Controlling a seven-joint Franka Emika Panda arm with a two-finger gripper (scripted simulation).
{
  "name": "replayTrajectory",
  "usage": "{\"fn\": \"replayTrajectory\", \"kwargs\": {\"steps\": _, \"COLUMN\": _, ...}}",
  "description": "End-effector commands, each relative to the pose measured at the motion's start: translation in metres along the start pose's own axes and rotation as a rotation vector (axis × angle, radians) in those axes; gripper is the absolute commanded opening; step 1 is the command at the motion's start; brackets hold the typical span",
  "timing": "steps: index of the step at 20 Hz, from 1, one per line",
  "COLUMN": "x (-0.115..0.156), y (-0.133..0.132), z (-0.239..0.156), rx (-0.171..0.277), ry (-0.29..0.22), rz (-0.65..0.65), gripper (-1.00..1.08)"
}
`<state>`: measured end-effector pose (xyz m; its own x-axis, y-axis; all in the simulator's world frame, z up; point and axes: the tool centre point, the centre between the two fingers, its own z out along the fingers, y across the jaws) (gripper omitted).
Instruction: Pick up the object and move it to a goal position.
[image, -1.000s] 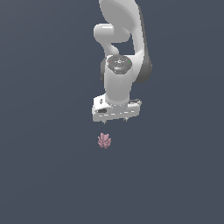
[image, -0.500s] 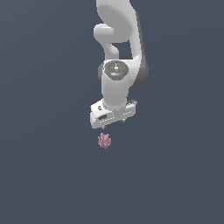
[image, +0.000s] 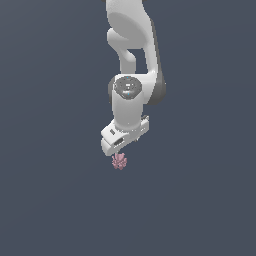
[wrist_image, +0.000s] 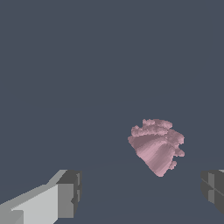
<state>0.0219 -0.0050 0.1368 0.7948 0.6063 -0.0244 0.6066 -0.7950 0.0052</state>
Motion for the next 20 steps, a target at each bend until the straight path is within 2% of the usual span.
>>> {"fn": "replayTrajectory", "kwargs": {"steps": 1, "x": 0.000, "y": 0.004, "z": 0.003, "rx": 0.000, "ry": 0.001, "rz": -0.066, "gripper": 1.00}}
{"fn": "replayTrajectory", "kwargs": {"steps": 20, "x": 0.002, "y": 0.033, "z": 0.029, "rx": -0.002, "ry": 0.015, "rz": -0.547, "gripper": 1.00}}
